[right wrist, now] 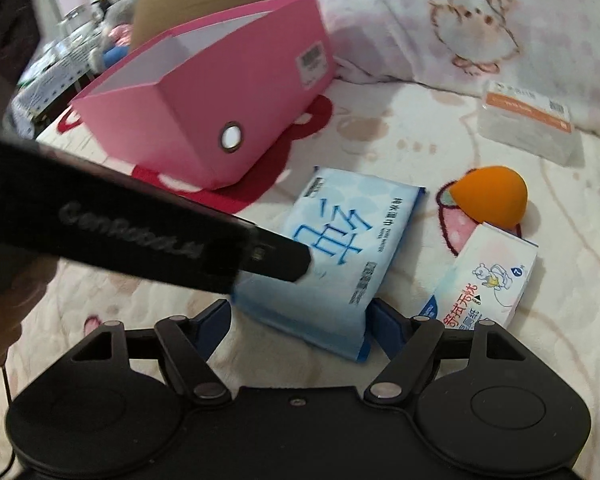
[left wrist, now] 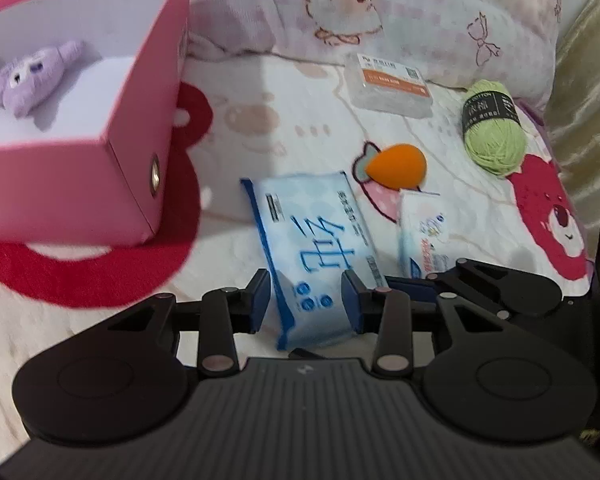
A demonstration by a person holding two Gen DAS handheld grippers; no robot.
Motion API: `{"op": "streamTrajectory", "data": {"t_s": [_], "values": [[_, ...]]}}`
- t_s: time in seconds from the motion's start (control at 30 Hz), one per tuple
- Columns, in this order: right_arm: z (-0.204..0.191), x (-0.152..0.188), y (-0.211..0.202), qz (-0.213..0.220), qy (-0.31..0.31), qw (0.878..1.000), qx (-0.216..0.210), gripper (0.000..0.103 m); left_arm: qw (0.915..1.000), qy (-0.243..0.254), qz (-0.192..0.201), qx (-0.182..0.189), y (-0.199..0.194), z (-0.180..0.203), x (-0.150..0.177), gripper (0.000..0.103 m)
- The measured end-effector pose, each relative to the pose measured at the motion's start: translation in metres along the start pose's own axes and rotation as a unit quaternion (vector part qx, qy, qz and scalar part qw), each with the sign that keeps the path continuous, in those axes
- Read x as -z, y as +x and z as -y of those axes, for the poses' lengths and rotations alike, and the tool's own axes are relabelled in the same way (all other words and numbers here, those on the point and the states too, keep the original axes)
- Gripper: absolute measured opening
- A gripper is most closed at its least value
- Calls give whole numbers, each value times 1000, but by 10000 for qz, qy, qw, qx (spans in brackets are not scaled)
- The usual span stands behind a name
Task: Organize objects
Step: 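Close the right gripper on the edge of the blue tissue pack, then lift the blue tissue pack with both grippers and carry it over the pink box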
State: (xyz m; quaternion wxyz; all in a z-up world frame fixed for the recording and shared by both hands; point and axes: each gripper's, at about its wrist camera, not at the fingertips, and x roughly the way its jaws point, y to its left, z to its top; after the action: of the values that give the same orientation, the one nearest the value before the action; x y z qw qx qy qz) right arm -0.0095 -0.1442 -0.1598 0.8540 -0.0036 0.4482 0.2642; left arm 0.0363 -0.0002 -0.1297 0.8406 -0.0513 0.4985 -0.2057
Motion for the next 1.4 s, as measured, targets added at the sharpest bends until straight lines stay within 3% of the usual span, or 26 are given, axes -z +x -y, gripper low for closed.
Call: {"op": "streamTrajectory", "data": {"t_s": [0.17, 0.23, 0.37, 0.5, 0.6, 0.7, 0.9, 1.03, 1.13, 1.4], "values": [[6, -2, 3, 208, 285, 9993, -72, 81, 9996, -237, 28, 126, 12, -12, -1, 33], [9, -3, 5, 229, 412, 9987, -209, 83, 9988, -329, 144, 323, 15, -16, 1, 25], [25, -6, 2, 274, 1029, 9929, -529, 83, 9960, -602, 169, 643, 16, -24, 4, 25], [18, -6, 6, 293, 741, 9966, -206, 81, 9908, -918, 18, 993, 16, -32, 4, 24], [18, -3, 5, 348, 647, 9971, -201, 80, 9941, -726, -112, 793, 18, -28, 5, 21], [23, 2, 4, 402, 598, 9973, -151, 68, 9961, -564, -53, 673, 18, -25, 6, 21], [19, 0, 7, 416, 465, 9980, 27, 66, 9967, -584, 100, 560, 27, -25, 2, 21], [14, 0, 11, 482, 247, 9984, 135, 68, 9964, -579, 263, 562, 24, -21, 6, 21], [22, 4, 7, 576, 331, 9978, -37, 65, 9962, -549, 305, 612, 21, -18, 9, 21], [9, 4, -2, 369, 457, 9983, 10, 62, 9931, -778, 151, 866, 13, -22, 15, 21]]}}
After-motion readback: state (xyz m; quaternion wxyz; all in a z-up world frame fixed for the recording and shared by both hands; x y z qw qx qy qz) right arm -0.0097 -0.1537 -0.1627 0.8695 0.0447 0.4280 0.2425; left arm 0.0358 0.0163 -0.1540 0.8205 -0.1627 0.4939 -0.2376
